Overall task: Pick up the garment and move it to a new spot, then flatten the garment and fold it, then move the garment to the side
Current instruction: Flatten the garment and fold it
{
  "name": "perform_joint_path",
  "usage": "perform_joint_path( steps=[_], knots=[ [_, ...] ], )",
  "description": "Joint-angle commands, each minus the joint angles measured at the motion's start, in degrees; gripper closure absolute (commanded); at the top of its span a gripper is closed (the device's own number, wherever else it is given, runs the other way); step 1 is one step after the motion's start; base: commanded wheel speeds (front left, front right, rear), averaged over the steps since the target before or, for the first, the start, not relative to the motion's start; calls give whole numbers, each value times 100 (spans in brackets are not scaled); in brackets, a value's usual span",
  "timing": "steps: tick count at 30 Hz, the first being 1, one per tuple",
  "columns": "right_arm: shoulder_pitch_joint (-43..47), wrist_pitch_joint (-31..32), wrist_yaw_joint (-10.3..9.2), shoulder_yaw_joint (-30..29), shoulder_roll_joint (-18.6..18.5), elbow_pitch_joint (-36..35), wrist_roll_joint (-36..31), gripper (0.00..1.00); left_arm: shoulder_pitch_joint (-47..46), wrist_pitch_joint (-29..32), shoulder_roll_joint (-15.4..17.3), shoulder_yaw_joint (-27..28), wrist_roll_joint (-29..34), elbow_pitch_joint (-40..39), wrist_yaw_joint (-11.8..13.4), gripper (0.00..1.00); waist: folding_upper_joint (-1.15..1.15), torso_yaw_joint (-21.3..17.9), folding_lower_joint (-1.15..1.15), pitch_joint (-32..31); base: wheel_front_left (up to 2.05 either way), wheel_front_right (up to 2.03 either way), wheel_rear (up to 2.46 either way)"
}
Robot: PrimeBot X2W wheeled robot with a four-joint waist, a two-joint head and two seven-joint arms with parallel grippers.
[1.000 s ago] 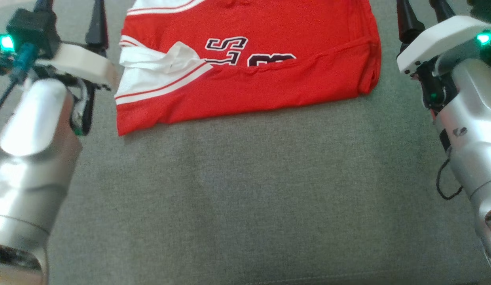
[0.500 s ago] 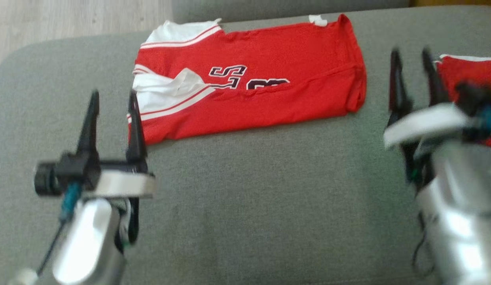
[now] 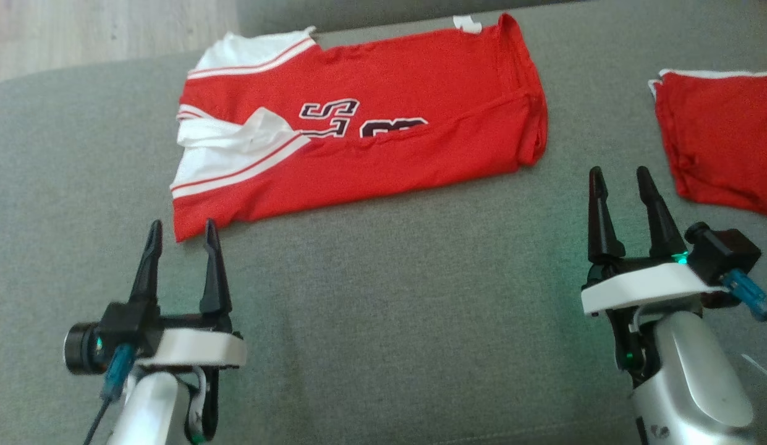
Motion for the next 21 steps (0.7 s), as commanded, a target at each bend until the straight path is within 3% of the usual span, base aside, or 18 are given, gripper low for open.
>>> perform_joint_path(
  steps=[1,4,18,21],
  knots=[
    [-168,-61,-5,116,38,-213,40,0,-350,-23,74,212,54,-25,-51,0,0,-38,0,125,0,0,0],
    [-258,-61,-5,124,39,-309,80,0,-693,89,184,99,138,545,-181,0,0,-78,0,321,0,0,0],
    [-511,-61,-5,358,40,-159,543,0,-2209,397,459,329,9,2413,-143,0,0,-338,0,1045,0,0,0],
    [-552,-61,-5,399,40,-156,608,0,-2328,537,524,366,11,2773,-16,0,0,-382,0,1098,0,0,0]
  ],
)
